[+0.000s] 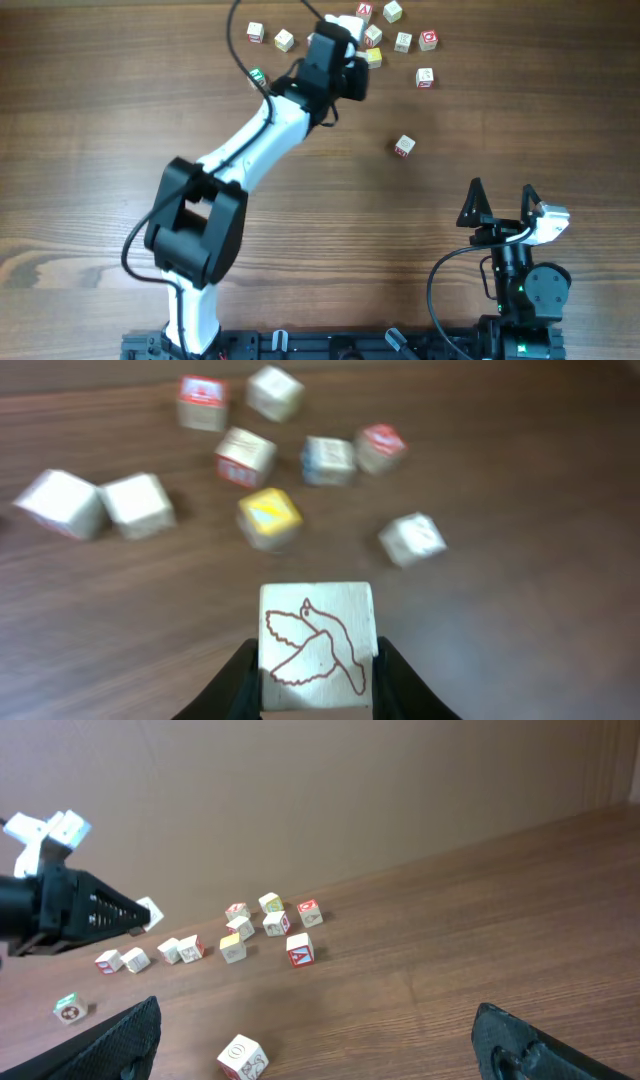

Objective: Form a circle
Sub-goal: 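Place the bird block beside the 'O' block with the left gripper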

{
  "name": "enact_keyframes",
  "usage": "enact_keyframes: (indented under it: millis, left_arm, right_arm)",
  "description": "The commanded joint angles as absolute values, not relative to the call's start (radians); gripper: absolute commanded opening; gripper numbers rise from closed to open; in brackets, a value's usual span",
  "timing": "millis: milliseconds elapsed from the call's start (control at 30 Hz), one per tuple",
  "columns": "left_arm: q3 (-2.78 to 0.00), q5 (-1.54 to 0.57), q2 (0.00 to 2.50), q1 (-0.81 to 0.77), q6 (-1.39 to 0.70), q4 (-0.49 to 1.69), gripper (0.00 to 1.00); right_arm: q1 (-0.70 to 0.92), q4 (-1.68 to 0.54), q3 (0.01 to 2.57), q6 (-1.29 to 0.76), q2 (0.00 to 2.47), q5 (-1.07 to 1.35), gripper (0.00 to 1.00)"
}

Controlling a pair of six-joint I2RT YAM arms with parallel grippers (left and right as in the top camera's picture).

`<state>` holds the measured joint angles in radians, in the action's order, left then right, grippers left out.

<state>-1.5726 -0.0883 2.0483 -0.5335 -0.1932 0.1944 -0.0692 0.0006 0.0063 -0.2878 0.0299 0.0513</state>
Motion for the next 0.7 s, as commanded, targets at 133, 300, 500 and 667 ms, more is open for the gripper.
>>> enact_keyframes:
  millis: [133,300,500,667]
  left_arm:
    - [-1.571,-0.096,2.042,-0.649,-0.165,0.405,0.24]
    - [-1.571,-0.096,2.042,-0.671,-0.199,0.578,0.22]
    - [-1.565,-0.096,2.043,-0.674,-0.197,0.654,0.23]
    - [-1.462,-0.096,2.043,-0.682,-0.186,0.526,0.23]
  right_arm:
    - [-0.073,0.002,0.005,-0.291,0.03,0.046,1.0]
    - [-0.073,0.002,0.005,-0.291,0.03,0.046,1.0]
    - [-0.073,0.002,0.005,-0.291,0.03,0.046,1.0]
    - [-0.073,0.002,0.005,-0.291,0.03,0.046,1.0]
